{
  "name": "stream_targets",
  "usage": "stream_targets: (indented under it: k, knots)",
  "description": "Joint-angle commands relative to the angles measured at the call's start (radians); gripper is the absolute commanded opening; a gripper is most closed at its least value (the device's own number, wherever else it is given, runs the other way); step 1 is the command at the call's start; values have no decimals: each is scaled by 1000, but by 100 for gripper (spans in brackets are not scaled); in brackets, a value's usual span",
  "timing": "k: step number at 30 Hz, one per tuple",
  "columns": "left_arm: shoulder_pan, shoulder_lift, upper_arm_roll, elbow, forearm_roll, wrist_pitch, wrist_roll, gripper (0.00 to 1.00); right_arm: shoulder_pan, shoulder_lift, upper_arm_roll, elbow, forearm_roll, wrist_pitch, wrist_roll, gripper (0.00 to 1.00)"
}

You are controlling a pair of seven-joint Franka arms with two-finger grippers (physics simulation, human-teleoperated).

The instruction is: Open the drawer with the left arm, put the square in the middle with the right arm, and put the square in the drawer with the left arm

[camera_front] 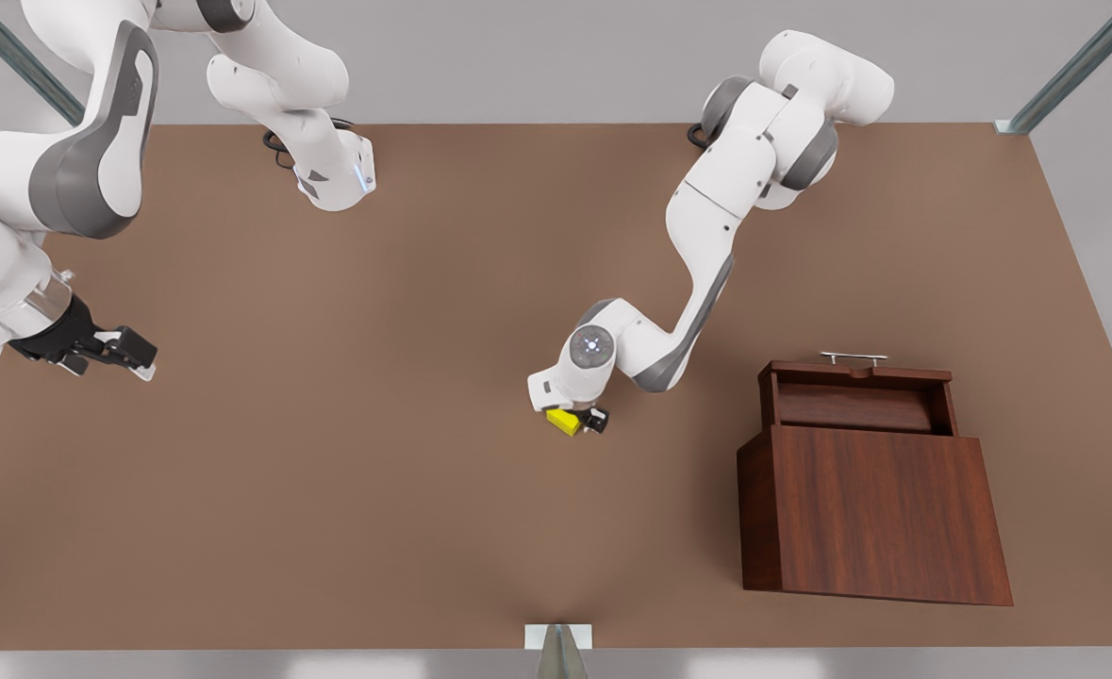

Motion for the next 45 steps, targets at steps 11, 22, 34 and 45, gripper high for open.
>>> stream_targets:
  k: [11, 22, 34, 45]
  knots:
    - [0, 1, 2, 2, 1, 0, -4, 79, -1, 0, 0, 0, 0, 0, 0, 100]
    - [0, 1, 2, 2, 0, 0, -8, 75, -2, 1, -2, 0, 0, 2, 0, 100]
    - [11, -96, 9, 68, -25, -161, -16, 76, -2, 1, -2, 0, 2, 8, 0, 100]
    - [37, -329, 66, 68, -75, -506, 1, 77, -2, 3, -2, 0, 3, 8, -2, 100]
